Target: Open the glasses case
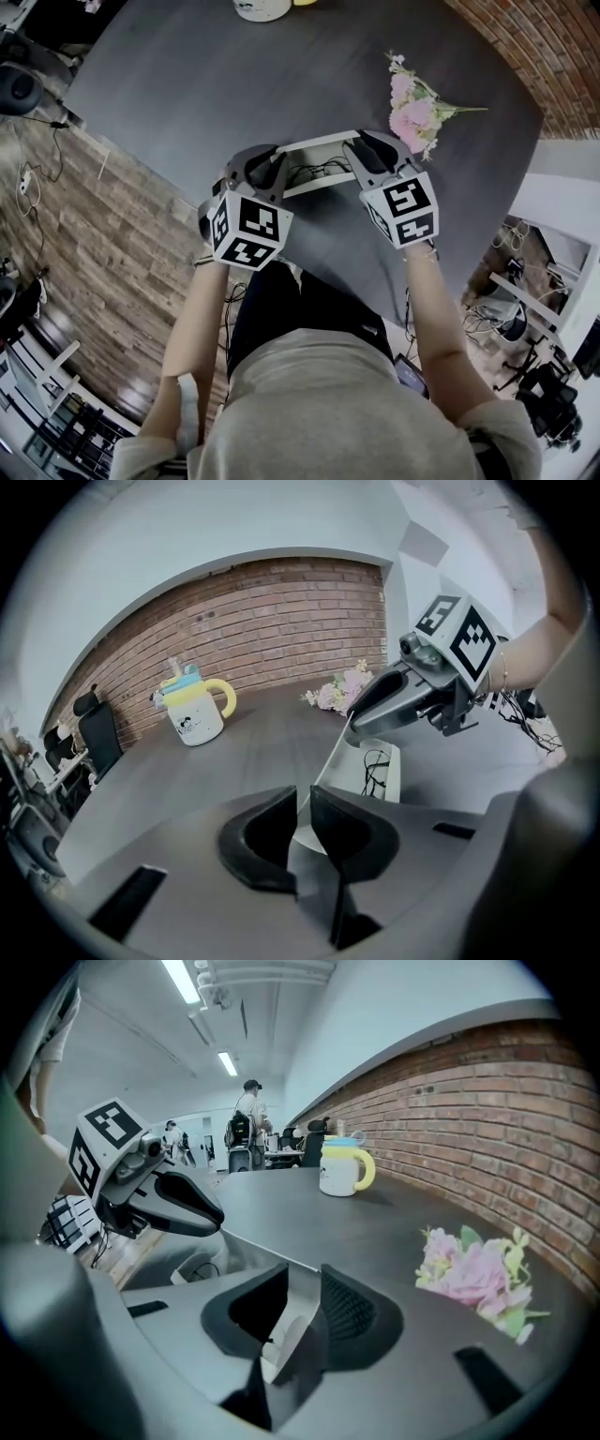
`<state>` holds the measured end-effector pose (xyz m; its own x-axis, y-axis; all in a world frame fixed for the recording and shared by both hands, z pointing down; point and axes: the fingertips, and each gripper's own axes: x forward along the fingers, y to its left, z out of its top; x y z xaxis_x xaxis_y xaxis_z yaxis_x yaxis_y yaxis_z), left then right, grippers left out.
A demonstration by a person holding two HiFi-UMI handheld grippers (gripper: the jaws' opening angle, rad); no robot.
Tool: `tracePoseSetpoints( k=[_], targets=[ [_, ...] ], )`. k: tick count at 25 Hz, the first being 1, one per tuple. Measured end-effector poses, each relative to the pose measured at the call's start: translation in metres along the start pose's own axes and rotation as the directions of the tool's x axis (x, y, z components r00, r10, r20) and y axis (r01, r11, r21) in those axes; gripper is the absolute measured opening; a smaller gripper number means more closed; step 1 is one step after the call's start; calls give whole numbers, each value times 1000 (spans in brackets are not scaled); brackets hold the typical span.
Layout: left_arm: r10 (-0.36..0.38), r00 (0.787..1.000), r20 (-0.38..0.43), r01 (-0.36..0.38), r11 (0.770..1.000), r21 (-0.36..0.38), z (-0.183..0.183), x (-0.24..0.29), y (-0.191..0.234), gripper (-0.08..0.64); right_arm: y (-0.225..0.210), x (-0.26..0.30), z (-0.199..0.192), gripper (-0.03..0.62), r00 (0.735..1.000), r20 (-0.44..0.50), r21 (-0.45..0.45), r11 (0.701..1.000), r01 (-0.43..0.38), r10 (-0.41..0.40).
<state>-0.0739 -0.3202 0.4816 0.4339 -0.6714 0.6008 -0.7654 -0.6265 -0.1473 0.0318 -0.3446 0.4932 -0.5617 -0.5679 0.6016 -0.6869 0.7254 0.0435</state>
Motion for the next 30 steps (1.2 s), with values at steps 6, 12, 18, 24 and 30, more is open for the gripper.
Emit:
tracePoseSetpoints(
  k=[6,12,18,24,30],
  targets=[
    [22,1000,-4,-22,998,-62,-1,8,15,60,-9,14,5,78,999,-19,22,999,29,-29],
    [23,1000,-1,-23,985,-171,1,15,24,60,-14,20,5,89,999,-21,58,998,35,-34],
    [56,998,-3,-56,983,-176,0,19,29,61,-13,23,0,124,998,-38,90,995,52,-49],
    [42,999,8,-39,977,-208,2,12,25,61,-7,13,6,140,999,-6,126,991,38,-38],
    [25,1000,14,-22,978,-208,3,2,18,61,10,-3,14,138,1000,27,124,992,2,-6]
  ],
)
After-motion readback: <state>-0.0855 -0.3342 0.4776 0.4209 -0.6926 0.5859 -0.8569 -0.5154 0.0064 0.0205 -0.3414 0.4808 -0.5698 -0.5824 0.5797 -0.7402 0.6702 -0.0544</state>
